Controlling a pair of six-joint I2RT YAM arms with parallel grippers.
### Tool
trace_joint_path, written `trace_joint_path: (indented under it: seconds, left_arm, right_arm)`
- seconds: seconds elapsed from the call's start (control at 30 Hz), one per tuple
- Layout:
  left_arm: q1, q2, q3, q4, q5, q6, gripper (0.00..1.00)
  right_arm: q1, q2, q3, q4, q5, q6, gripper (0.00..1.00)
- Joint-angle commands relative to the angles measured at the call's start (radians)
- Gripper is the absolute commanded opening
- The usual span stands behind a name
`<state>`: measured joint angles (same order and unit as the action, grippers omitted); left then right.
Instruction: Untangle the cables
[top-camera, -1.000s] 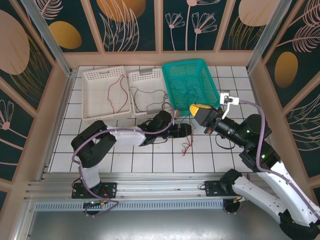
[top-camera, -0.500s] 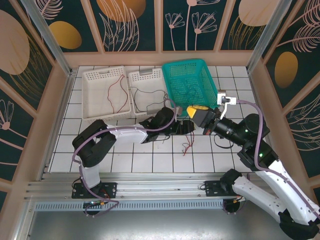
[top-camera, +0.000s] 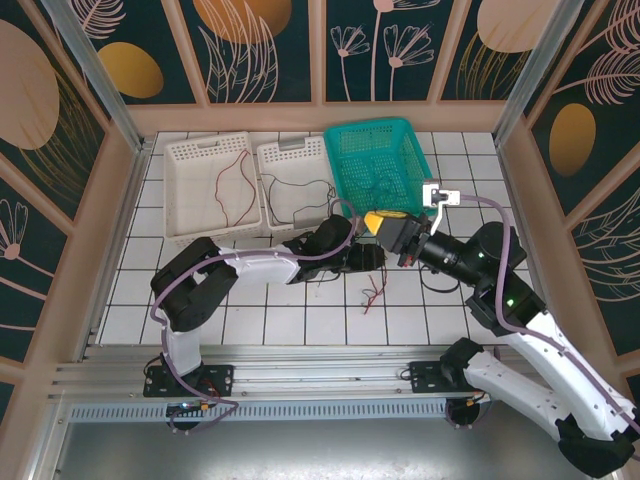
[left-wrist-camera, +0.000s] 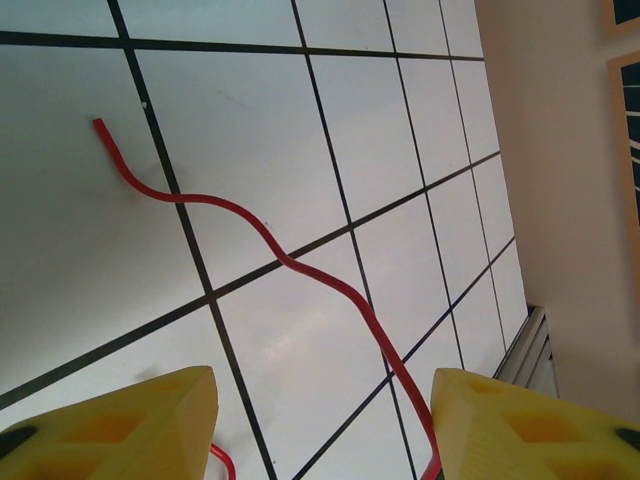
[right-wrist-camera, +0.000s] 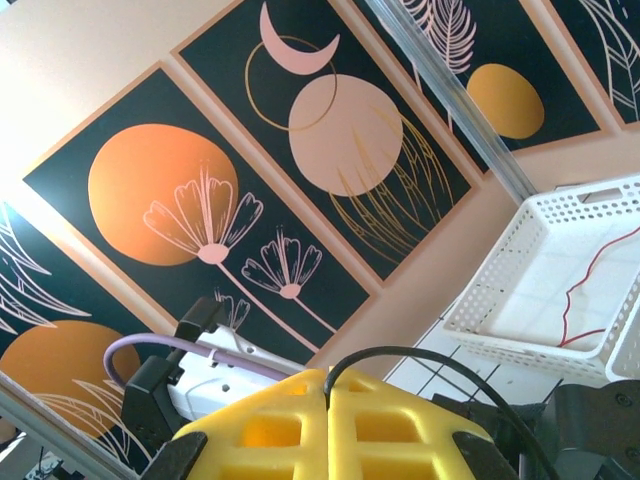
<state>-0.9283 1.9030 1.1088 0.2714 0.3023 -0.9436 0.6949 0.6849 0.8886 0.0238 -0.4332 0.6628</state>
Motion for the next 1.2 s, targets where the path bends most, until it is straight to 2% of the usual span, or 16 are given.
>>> trace_joint_path:
  seconds: [0.0, 0.37, 0.67, 0.77, 1.17]
  left_arm:
    - [-0.006, 0.013, 0.023, -0.022, -0.012, 0.02, 0.58]
    - [-0.008, 0.013, 0.037, -0.018, -0.008, 0.013, 0.7]
    - [-0.01, -0.002, 0.055, -0.036, -0.021, 0.02, 0.76]
    - [-0.01, 0.004, 0.063, -0.039, -0.014, 0.02, 0.75]
    - [-0.024, 0.034, 0.138, -0.152, -0.033, 0.053, 0.58]
  right_arm:
    - [0.012, 0.004, -0.008, 0.058, -0.022, 0.01, 0.0]
    - [0.038, 0.031, -0.008, 0.068, -0.02, 0.009, 0.0]
    - [0.052, 0.034, -0.003, 0.061, -0.006, -0.001, 0.0]
    - [0.054, 0.036, -0.003, 0.061, -0.003, -0.002, 0.0]
    - [0.087, 0.084, 0.031, 0.076, -0.001, -0.008, 0.0]
